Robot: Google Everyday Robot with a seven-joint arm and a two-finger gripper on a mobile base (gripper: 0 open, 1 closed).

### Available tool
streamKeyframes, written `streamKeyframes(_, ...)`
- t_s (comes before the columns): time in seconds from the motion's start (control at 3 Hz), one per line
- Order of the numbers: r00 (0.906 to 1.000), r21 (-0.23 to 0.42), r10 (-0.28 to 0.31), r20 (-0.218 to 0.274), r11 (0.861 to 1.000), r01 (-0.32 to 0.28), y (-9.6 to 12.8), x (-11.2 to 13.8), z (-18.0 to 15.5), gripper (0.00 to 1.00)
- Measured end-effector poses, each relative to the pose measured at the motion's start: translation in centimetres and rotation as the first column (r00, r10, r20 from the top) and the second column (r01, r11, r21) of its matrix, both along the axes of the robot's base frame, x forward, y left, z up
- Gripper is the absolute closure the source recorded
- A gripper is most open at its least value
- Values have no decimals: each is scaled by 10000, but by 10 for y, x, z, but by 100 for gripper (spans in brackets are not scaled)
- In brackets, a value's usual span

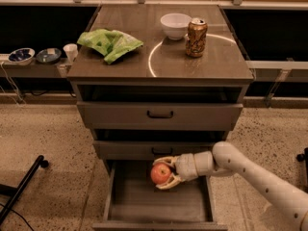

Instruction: Place apple into bottom drawer

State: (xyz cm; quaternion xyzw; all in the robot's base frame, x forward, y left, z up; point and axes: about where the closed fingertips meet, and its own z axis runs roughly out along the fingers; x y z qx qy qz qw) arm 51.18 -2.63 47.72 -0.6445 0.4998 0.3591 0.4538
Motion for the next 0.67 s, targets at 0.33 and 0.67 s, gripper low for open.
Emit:
streamKeyframes(0.33, 9987, 552, 87, -505, 9985, -59, 13, -19, -44, 100)
streamKeyframes(0.67, 9986, 555, 85, -519, 9984, -56, 13, -19, -45, 100)
